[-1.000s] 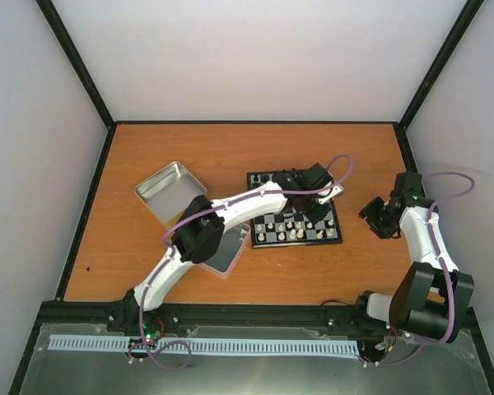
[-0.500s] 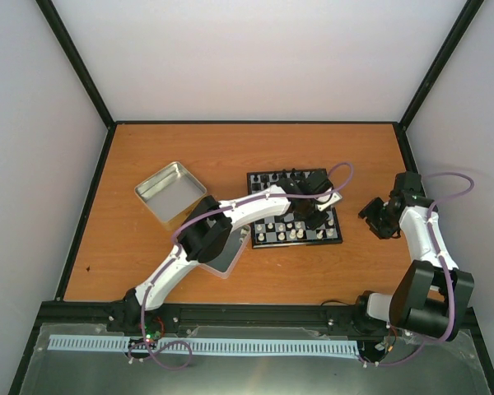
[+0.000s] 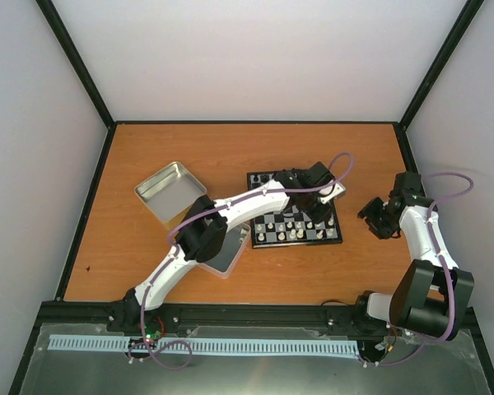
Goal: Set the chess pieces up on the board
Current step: Place the chess piece on the chessboard, then pick up the chess piece from the storage box.
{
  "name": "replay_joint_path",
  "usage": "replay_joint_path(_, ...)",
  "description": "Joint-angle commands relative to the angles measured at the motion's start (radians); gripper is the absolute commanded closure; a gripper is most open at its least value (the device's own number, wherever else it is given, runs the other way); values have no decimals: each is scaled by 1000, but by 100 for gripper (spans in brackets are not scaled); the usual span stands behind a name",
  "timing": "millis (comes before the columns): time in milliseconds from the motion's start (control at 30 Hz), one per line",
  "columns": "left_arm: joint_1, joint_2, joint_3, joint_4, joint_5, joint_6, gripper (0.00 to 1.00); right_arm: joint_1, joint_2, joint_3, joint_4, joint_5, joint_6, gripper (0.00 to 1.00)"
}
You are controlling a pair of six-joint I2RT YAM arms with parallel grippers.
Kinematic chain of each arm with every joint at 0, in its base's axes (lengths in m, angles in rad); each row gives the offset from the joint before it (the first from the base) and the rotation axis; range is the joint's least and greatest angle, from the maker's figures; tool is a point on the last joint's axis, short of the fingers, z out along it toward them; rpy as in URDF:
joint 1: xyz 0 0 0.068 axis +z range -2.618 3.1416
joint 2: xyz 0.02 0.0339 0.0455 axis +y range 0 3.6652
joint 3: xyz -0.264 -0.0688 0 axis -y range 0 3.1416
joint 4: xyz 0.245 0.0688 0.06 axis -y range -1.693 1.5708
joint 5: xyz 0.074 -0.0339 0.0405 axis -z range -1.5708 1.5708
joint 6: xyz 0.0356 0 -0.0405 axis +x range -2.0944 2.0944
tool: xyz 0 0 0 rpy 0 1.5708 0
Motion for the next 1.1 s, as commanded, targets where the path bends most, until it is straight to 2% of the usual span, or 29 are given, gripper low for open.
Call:
replay_joint_path(0,42,-101,54,-16,2,-47,64,-6,2,22,-8,-23,-8,48)
replay_joint_path(133,78,-226,-54,-42,-76,-80,62,10,-1,78,-29,-44,-48,48)
replay_joint_path(267,119,-482,-340,-6,-156,-138,57,98,-4,162,-44,-27,-50,46)
replay_joint_path(433,173,-777,-706,19,-244,-217,49,327,18,299,-76,113,-1,45)
replay_joint_path(500,204,-878,-818,29,-226,-247,44,413,52,345,-82,153,33,45)
replay_joint_path(633,272,-1020,-986,31,-171,-278,41,626,139,453,-73,243,31,44)
replay_joint_path(733,289,-1087,-1099,70,-135,-278,41,779,237,540,-70,277,-18,44)
replay_joint_path(867,308,-1111,-1209,129,-64,-276,45,919,376,636,-132,289,-56,44)
replay_joint_path(1000,315,-1038,-1258,215,0,-204,58,941,419,654,-139,301,-19,47)
replay_joint_path(1067,316,-996,-1281,279,8,-194,61,933,419,659,-140,327,1,47)
